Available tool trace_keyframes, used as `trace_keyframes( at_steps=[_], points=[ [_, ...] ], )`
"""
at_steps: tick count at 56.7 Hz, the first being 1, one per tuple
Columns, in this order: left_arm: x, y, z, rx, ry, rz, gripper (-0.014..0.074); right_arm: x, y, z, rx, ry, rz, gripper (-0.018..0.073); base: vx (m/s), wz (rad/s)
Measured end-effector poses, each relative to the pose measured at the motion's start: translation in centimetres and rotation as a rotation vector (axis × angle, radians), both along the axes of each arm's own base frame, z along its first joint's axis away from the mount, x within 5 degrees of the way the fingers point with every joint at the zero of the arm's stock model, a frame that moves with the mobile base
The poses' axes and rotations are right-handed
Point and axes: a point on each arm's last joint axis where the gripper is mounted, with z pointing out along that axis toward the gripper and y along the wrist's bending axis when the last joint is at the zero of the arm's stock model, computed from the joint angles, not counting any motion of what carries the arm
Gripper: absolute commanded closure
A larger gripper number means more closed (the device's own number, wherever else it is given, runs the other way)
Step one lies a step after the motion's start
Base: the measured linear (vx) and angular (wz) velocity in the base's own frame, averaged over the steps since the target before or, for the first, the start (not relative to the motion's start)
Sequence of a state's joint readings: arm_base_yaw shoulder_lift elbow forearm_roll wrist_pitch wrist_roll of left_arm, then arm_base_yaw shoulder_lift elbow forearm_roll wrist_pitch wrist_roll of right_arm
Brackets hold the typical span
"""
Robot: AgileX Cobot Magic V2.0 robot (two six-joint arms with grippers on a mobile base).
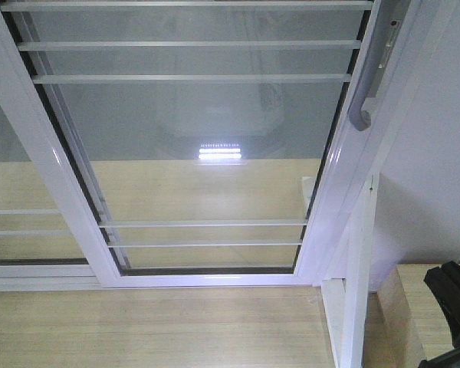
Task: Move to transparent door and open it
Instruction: 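Align the base in front of the door near its silver handle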
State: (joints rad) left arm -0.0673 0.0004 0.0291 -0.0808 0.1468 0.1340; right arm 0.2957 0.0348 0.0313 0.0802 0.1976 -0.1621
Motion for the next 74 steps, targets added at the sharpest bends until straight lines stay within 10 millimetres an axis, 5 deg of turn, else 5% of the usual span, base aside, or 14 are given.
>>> trace_keyframes(
  at_steps=[23, 33, 41, 52, 63, 74],
  points=[
    [0.0, 0.1, 1.3, -0.016, -0.146, 0.012, 0.0594, 0.1, 0.0, 0.6, 0.019, -0.062, -0.005, 0.0565, 0.00, 0.00],
    [-0.4, 0.3, 3.9, -0.256, -0.307, 0.015, 0.0594, 0.1, -0.2, 2.5, 0.094, -0.237, -0.022, 0.0565, 0.00, 0.00],
    [-1.4, 0.3, 8.6, -0.304, -0.404, -0.013, 0.0594, -0.4, -0.3, 6.8, 0.140, -0.363, -0.023, 0.0565, 0.00, 0.00],
    [-1.8, 0.2, 17.1, -0.159, -0.490, -0.011, 0.0594, -1.1, -0.5, 16.5, 0.139, -0.486, -0.017, 0.0565, 0.00, 0.00],
    [3.4, -0.1, 23.1, -0.139, -0.339, 0.007, 0.0594, 3.1, 1.0, 23.1, 0.046, -0.337, 0.004, 0.0565, 0.00, 0.00],
    [8.6, -0.4, 24.1, -0.162, -0.183, 0.015, 0.0594, 8.2, 2.7, 24.5, 0.031, -0.188, 0.019, 0.0565, 0.00, 0.00]
  ],
)
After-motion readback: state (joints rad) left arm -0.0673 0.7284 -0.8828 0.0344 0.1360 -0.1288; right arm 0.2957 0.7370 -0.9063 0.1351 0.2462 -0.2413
